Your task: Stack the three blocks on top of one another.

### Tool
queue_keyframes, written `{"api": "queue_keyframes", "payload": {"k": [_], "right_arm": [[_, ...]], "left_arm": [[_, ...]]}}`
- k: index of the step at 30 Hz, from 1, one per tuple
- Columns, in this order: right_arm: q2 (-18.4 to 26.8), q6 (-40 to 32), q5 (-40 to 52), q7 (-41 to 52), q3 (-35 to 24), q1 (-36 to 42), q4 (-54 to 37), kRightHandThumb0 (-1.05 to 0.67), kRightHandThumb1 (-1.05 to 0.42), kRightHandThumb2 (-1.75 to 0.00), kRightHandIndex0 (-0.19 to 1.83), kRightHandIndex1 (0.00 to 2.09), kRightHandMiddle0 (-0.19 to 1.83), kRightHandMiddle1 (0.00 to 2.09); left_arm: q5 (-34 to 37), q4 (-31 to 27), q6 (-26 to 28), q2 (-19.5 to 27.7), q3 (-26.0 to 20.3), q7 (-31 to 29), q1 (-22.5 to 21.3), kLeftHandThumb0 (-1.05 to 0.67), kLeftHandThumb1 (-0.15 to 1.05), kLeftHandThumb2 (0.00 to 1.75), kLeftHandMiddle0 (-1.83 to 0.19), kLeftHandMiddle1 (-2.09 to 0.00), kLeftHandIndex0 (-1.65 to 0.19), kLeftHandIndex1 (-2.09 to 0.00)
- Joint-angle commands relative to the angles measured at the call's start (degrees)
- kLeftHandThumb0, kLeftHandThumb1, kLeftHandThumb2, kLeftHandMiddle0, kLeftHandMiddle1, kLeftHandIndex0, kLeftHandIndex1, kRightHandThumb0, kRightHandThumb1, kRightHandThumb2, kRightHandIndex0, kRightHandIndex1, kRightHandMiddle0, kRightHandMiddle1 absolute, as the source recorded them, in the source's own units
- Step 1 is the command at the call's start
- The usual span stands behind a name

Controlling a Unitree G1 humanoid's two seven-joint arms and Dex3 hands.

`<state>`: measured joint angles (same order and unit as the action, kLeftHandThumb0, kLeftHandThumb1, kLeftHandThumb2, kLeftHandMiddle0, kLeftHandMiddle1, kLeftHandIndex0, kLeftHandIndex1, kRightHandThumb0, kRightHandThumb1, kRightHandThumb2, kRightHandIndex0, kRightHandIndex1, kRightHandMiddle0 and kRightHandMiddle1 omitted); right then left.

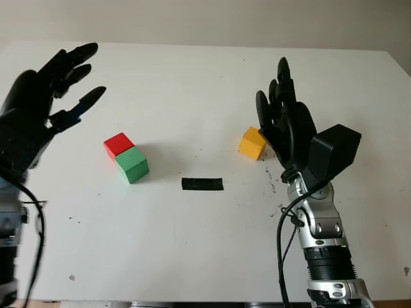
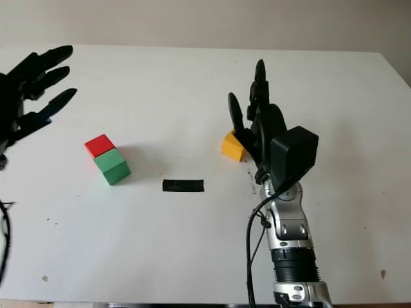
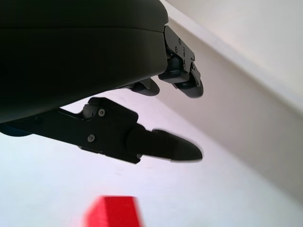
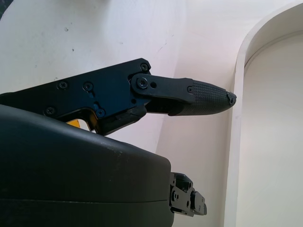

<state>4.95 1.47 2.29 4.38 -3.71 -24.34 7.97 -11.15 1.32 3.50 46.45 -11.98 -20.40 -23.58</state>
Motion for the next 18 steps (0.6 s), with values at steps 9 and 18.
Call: {"api": "queue_keyframes", "payload": {"k": [9,18], "right_arm": [[0.38,1.3,0.49,0.09,-0.8,-0.66,0.62,-0.7,-1.05,-0.54,-0.19,0.0,-0.19,0.0],[0.56,1.45,0.33,-0.12,-0.86,-0.54,0.85,-0.71,-1.05,-0.54,-0.19,0.0,-0.19,0.0]], "left_arm": [[-14.46,8.59,-12.13,13.36,12.81,-9.84,-9.07,-0.46,0.8,0.05,0.06,-0.02,-0.21,-0.06],[-25.34,12.58,-23.97,12.78,17.73,-2.43,-11.46,-0.44,0.79,0.05,0.01,-0.06,-0.25,-0.06]]}}
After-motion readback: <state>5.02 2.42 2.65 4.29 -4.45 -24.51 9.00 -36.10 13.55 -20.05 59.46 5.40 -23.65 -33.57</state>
